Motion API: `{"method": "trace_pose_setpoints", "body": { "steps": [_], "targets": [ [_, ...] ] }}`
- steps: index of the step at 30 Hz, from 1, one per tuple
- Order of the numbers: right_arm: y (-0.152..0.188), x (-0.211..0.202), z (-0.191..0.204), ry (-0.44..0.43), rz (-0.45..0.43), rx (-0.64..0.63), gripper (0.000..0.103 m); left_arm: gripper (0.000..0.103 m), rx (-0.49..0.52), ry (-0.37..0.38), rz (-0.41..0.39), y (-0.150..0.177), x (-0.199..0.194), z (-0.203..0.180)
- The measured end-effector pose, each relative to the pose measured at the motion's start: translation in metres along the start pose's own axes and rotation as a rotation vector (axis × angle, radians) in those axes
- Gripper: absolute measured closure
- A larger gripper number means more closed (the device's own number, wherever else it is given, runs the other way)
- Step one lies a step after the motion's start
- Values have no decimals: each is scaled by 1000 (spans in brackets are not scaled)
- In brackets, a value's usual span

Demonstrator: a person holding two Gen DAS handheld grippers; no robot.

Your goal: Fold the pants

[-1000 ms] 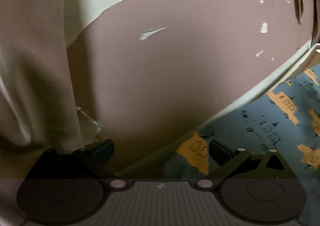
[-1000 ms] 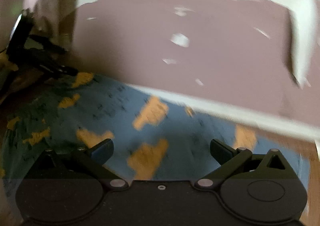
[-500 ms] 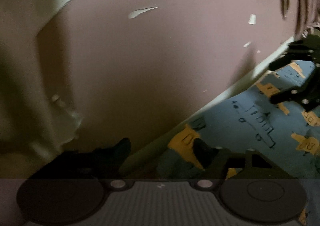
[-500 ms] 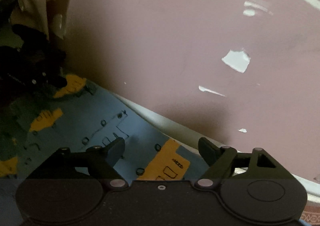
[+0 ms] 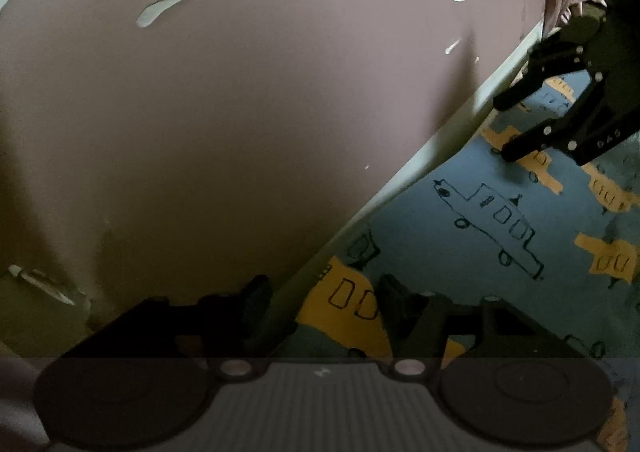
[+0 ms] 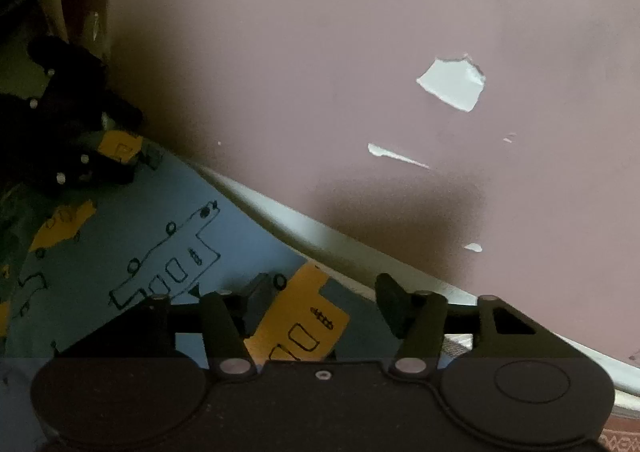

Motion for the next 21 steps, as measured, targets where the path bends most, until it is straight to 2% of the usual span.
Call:
{"method": "trace_pose_setpoints", "body": {
  "steps": [1,4,5,6,7,8,10,12,14,16,21],
  "targets": [
    [0,1,-1,-8,10,-5,54,47,-12,13,6,0,0,2],
    [-1,2,-5,-31,26,22,57,66,-31,51,20,0,0,2],
    [-1,3,-6,-34,33,25,61,75,-32,69,23,0,0,0],
    [-2,4,-6,-34,40,20,63,79,-32,82,27,1,-1,-3],
    [-2,4,-6,-36,40,15,70,85,-31,96,29,2,-1,-7],
    [-3,4,-4,-41,41,14,81,86,-28,109,26,2,-2,-10],
    [-3,3,0,-40,44,6,87,88,-22,121,23,1,-2,-15],
    [-2,2,2,-33,40,-5,90,91,-17,117,22,1,0,-16],
    [-3,1,2,-18,36,-4,99,95,-26,109,24,2,-3,-14],
    [-4,0,-1,1,24,4,103,96,-29,90,21,3,-5,-13],
    [-5,-7,0,28,-34,14,103,96,-45,76,-18,-1,-8,-20]
  ]
}}
Point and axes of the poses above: each gripper's, at about its wrist camera, not at the fingertips, and x roughly the way its jaws point, z to its left, y to its underside, the point moved 8 cm from there along x, roughly the way its jaws point, and after that the axes turned 11 degrees about -z, right-handed, at the moved point
